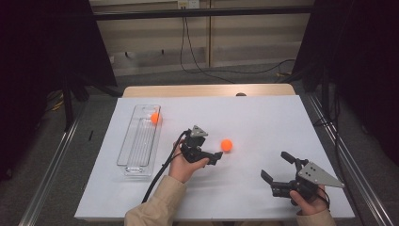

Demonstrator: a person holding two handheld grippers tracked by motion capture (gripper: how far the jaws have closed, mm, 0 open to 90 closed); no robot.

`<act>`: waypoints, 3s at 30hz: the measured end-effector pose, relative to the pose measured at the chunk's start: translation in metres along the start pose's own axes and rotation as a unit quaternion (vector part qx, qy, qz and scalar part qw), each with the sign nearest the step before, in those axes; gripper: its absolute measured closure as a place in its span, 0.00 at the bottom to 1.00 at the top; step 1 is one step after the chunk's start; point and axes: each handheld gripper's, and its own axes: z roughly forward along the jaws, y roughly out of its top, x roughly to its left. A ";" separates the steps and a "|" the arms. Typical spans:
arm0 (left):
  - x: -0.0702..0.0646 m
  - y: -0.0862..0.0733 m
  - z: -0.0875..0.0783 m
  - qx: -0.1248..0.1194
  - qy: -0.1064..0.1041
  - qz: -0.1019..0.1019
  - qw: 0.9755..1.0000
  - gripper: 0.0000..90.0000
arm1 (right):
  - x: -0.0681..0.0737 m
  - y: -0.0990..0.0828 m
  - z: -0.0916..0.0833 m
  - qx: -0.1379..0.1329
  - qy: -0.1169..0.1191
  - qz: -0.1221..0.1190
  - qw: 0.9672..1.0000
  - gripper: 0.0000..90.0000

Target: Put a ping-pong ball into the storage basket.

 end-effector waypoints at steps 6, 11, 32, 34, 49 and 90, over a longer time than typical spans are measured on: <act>0.000 0.000 0.002 0.002 -0.002 -0.001 1.000 0.11 | 0.000 0.000 0.001 0.000 0.001 -0.002 1.000 0.03; 0.001 0.000 0.004 0.003 -0.001 -0.002 1.000 0.11 | 0.000 0.000 0.001 0.000 0.002 -0.001 1.000 0.03; 0.000 0.001 0.011 0.003 0.001 0.001 1.000 0.11 | 0.000 0.000 0.001 0.001 0.000 -0.002 1.000 0.03; 0.000 0.001 0.012 0.003 0.000 0.001 1.000 0.11 | 0.000 0.000 0.001 0.001 0.000 -0.002 1.000 0.03; -0.002 0.003 0.017 0.006 0.000 0.004 1.000 0.11 | 0.000 0.000 0.000 0.002 0.000 -0.004 1.000 0.03; -0.006 0.010 0.029 0.007 -0.003 0.012 1.000 0.11 | -0.001 0.000 0.000 0.002 -0.002 -0.002 1.000 0.03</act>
